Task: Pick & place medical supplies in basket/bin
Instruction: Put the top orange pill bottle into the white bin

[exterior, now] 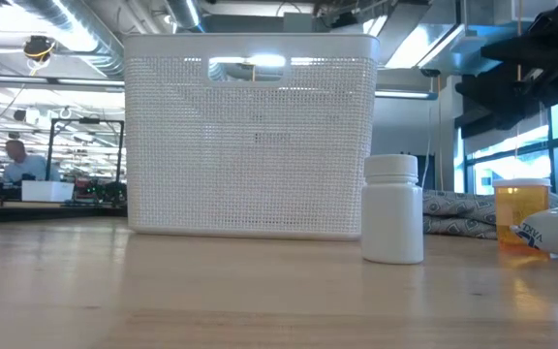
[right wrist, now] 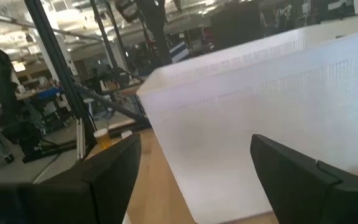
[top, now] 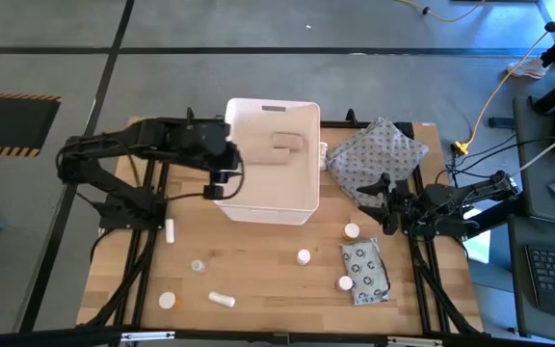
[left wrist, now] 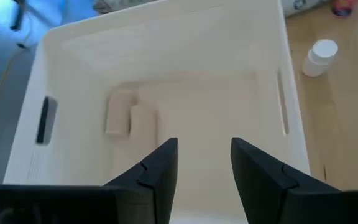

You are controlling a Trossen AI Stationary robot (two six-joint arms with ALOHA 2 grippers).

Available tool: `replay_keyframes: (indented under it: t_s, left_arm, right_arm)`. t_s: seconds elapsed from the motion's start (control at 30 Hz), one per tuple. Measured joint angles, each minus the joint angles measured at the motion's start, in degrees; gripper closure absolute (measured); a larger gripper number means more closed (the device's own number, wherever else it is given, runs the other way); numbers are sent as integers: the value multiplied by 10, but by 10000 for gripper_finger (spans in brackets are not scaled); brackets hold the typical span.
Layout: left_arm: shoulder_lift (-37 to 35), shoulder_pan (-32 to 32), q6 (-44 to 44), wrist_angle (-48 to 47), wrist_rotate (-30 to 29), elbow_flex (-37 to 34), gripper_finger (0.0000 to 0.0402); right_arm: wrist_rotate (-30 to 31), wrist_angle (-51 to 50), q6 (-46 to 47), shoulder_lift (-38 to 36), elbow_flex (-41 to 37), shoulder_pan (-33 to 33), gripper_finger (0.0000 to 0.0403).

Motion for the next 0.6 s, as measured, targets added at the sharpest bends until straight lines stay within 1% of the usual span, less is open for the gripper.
replay_keyframes:
  t_s: [0.13,0.27,0.37,0.47,0.6]
  left_arm:
    - [-82,6,-26,67,-33,-77,261]
    - [-172,16,-32,171,-29,-184,261]
    - [-234,21,-32,243,-29,-267,261]
    - [-290,29,-25,311,-31,-352,261]
    - [-360,43,-4,444,-31,-469,261]
  right_arm:
    - [0,9,-6,0,0,0,98]
    - [1,14,13,0,0,0,98]
    - [1,-11,3,5,17,0,98]
    - [5,-31,-29,33,40,0,100]
    - [11,-40,-45,103,100,0,111]
